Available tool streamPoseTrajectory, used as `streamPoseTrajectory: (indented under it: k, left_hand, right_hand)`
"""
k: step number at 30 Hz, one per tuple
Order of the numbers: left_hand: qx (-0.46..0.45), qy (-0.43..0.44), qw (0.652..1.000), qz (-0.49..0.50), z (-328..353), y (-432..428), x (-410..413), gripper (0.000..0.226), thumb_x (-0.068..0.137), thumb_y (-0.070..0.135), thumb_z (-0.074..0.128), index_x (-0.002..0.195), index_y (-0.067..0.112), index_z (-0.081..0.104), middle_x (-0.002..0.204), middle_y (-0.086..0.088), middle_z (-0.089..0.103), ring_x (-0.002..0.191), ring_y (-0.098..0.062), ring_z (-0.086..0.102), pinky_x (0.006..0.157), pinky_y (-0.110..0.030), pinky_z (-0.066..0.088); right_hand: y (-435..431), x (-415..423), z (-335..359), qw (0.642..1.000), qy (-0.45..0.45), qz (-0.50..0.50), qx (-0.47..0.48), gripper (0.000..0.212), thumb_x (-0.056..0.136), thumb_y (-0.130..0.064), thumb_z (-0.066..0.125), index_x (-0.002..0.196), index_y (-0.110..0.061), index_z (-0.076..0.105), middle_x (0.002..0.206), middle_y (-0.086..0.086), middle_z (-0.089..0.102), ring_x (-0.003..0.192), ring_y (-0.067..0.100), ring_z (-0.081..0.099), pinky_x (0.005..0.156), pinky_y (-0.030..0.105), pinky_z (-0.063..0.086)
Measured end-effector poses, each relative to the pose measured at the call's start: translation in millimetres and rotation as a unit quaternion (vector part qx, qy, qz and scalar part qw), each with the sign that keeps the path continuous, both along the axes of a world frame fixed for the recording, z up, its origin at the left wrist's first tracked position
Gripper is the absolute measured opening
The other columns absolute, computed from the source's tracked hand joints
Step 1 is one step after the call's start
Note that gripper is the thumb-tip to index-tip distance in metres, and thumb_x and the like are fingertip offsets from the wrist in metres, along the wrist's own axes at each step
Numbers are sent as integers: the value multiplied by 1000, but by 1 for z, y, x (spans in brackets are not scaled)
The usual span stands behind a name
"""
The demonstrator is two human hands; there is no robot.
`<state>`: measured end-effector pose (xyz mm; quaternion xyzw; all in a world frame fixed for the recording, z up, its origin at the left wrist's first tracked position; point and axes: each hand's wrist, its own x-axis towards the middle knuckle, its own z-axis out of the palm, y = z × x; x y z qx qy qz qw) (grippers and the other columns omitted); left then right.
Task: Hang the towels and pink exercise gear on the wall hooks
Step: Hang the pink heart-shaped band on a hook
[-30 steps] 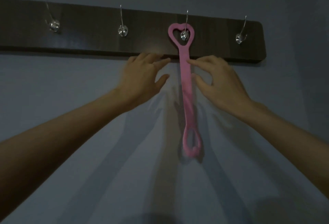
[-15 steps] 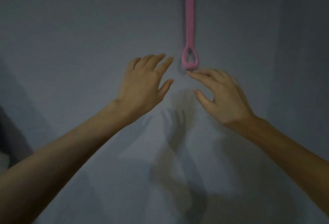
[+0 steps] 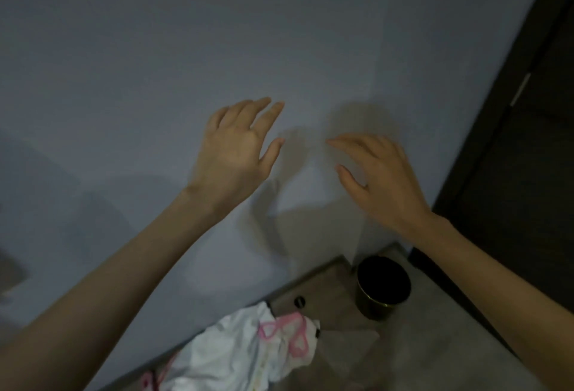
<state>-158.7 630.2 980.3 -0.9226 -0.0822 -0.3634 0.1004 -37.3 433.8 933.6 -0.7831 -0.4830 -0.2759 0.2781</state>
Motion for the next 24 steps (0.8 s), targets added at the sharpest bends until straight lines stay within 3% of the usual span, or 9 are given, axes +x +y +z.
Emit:
streamPoseTrajectory:
  k: [3,8,11,18,21,24]
  left_hand:
    - [-9,-16,999,-36,-37,-27,15,46,93,37,49,134,16,51,129,-6,59,116,-25,56,97,-38,38]
    - [-62,47,995,-56,-100,-86,45,47,92,36,46,133,14,52,130,-8,59,115,-27,57,96,-39,41]
    - [-110,120,986,-29,-123,-109,53,50,93,39,42,138,17,45,137,-6,53,123,-26,51,102,-40,36]
    - [-187,172,967,22,-191,-159,67,48,95,36,47,140,20,43,139,-6,51,126,-26,48,104,-40,34]
    - [-213,193,956,52,-217,-161,64,48,95,35,49,140,20,43,138,-7,52,126,-27,48,104,-41,34]
    - [-248,228,938,78,-246,-152,56,48,95,35,48,141,20,42,140,-6,50,128,-27,46,106,-41,32]
  right_hand:
    - [-38,2,-34,998,40,-28,-30,39,92,-31,46,129,-23,54,128,-1,59,115,20,52,98,32,33]
    - [-105,12,-85,991,88,-55,-86,39,90,-20,56,128,-19,54,127,2,60,116,22,53,97,36,38]
    - [-127,18,-108,985,118,-59,-115,38,89,-20,58,126,-19,56,127,2,59,116,23,54,99,41,39]
    - [-168,56,-168,974,165,2,-155,34,90,-26,51,122,-18,60,121,0,63,108,22,57,93,40,45]
    - [-165,66,-197,969,179,32,-164,34,87,-21,54,119,-15,63,116,5,66,100,26,61,86,42,49]
    - [-151,67,-226,962,199,39,-183,34,84,-15,58,118,-16,64,118,3,66,100,26,61,84,36,44]
